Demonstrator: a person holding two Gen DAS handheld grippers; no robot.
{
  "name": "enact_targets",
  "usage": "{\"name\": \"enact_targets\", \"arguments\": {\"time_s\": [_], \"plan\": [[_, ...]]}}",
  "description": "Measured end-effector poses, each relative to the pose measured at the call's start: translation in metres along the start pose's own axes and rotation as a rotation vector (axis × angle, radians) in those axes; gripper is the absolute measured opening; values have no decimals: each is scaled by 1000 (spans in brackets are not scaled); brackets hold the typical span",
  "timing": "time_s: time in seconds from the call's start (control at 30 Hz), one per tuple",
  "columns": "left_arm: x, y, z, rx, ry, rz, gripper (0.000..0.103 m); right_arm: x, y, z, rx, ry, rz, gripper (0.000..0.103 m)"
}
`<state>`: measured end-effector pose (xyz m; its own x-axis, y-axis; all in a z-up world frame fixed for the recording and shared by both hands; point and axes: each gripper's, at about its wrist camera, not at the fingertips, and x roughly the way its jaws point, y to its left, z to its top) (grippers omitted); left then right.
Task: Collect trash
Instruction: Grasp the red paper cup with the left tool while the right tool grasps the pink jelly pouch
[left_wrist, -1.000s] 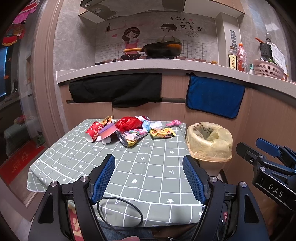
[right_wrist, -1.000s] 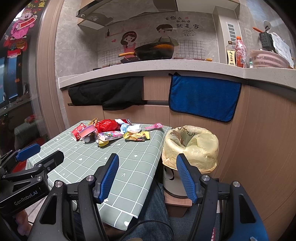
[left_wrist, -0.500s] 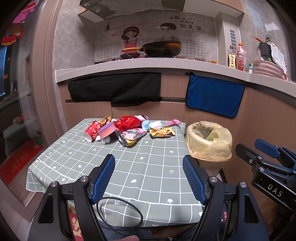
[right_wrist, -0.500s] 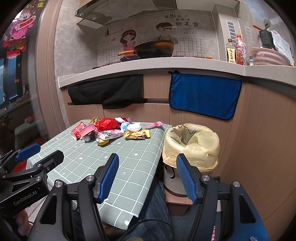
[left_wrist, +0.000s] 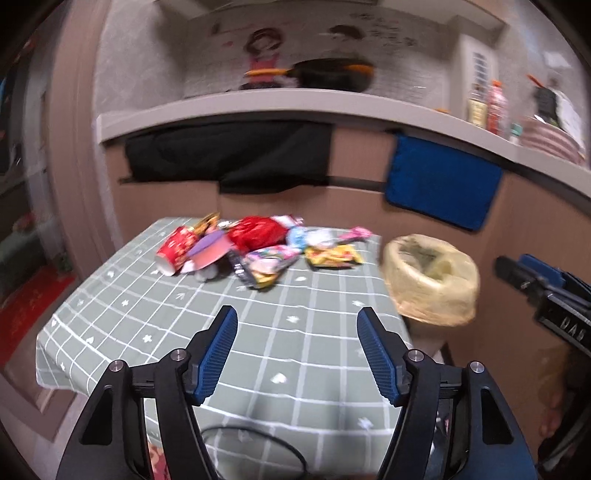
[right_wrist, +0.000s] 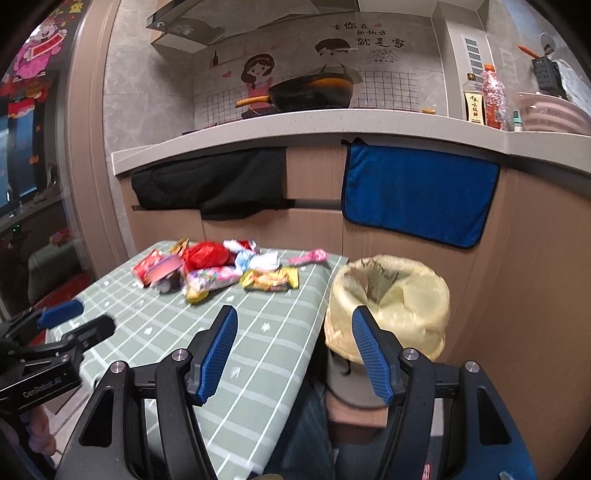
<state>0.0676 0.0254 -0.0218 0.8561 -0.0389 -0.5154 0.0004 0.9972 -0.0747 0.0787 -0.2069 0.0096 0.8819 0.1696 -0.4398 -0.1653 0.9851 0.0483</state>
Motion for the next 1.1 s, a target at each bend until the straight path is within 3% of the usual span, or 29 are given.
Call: {"name": "enact_targets", "arguments": {"time_s": [0.1,0.3,0.53,0.63,0.8,1.1], "plan": [[24,22,10,-90,14,12,62,32,-9,16,6,8,1,62],[82,56,41,-181,88,-104,62,107,-19,39,-15,70,28,62],[130,100,78,-153,19,36,62,173,-16,53,-55,134,68,62],[159,124,86,-131,49,70,62,194,-15,52,-51,168,88,62],[195,179,93,-256,85,101,62,220,-18,50,-44,215,84,61],[277,237,88,-282,257,103,62,244,-11,55,-63,249,82,60]]}}
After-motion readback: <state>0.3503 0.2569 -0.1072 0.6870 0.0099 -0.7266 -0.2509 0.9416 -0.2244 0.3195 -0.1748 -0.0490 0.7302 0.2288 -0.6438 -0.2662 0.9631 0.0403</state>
